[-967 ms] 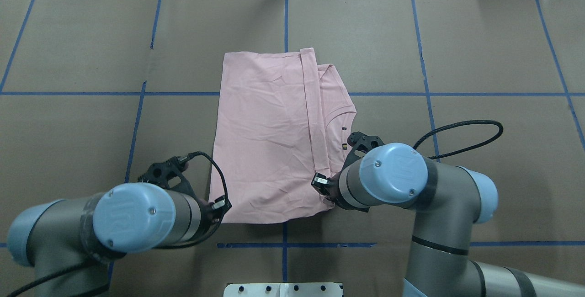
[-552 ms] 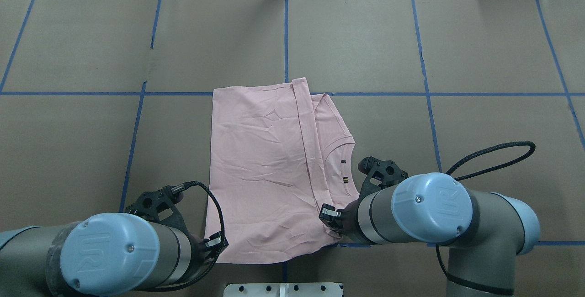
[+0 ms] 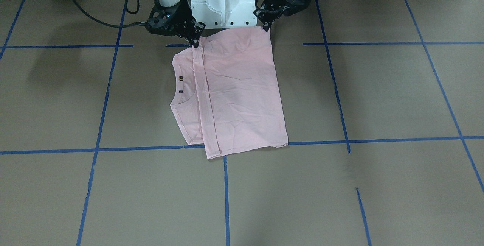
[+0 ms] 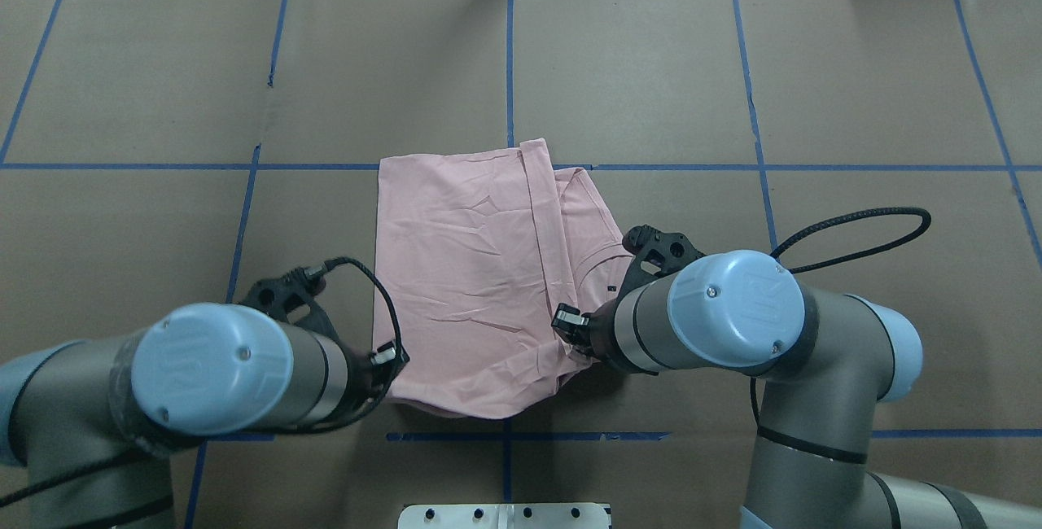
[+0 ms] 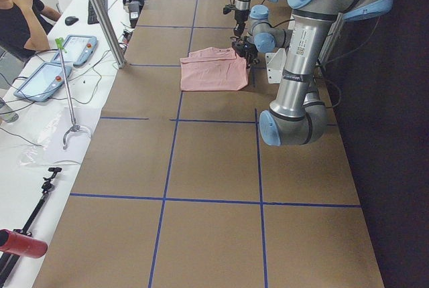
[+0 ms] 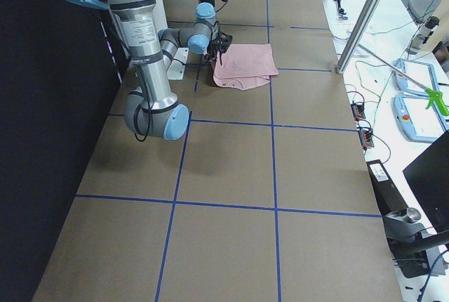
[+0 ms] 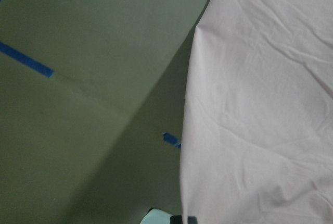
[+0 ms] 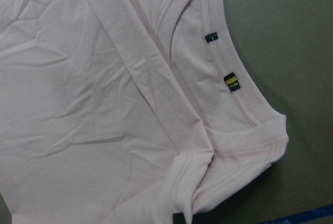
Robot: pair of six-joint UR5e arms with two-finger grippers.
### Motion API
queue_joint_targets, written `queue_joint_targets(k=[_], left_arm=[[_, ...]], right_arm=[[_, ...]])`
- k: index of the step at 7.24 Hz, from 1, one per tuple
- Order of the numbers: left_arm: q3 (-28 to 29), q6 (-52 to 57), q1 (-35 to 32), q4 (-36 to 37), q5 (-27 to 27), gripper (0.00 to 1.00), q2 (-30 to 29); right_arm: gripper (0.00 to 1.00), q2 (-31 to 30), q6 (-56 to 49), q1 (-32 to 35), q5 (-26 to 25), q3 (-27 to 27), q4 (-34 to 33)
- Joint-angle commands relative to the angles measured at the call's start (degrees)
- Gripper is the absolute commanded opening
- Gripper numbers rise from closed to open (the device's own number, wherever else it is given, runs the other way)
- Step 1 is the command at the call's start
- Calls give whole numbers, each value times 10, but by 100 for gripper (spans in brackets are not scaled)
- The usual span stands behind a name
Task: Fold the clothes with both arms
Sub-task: 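Lift the near edge with both grippers and fold it away from the robot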
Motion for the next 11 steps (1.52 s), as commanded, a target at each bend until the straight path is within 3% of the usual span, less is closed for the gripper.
queue_joint_targets(k=[1, 3, 6, 9, 10, 11], left_arm=[[33, -1, -47, -37, 0, 0, -1], [45, -6, -67, -61, 0, 0, -2], [105, -4, -97, -121, 0, 0, -19], [250, 80, -212, -175, -6, 0, -98], [316, 88, -228, -240, -4, 92, -110], [350, 104, -243, -282, -4, 100, -111]], right_arm=[[0, 17, -12, 28, 0, -30, 8], [0, 35, -19, 45, 0, -79, 72], [0, 76, -33, 87, 3, -136, 77], [0, 175, -33, 159, 17, -300, 98], [33, 204, -37, 178, 27, -362, 150], [99, 240, -47, 195, 31, -419, 168]])
